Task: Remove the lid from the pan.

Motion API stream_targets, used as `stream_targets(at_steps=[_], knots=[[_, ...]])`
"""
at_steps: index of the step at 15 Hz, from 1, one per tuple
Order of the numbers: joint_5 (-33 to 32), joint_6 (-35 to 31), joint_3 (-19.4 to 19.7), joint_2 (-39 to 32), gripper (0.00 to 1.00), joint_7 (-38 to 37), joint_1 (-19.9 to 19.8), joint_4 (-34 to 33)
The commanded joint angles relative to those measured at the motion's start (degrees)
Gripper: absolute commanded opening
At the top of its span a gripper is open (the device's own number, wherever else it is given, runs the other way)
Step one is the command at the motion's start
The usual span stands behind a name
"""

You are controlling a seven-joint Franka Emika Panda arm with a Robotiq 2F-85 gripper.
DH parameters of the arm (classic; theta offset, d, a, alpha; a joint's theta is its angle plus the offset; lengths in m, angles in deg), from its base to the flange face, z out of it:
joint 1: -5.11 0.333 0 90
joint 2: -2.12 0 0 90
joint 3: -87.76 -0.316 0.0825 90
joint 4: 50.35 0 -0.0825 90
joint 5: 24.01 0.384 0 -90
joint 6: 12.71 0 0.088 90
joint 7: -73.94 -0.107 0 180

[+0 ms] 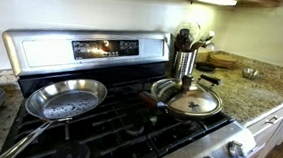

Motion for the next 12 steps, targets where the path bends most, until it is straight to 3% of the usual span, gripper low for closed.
stream_targets(at_steps=[1,6,12], knots=[[-1.6,-2.9,1.0,-6.3,1.00,0.1,-2.3,-4.0],[-4.4,-17.9,0.7,-6.7,1.00,-0.6,-3.8,-1.1],[-4.6,-36.6,-2.4,-6.0,1.00,-5.5,-3.3,7.2]])
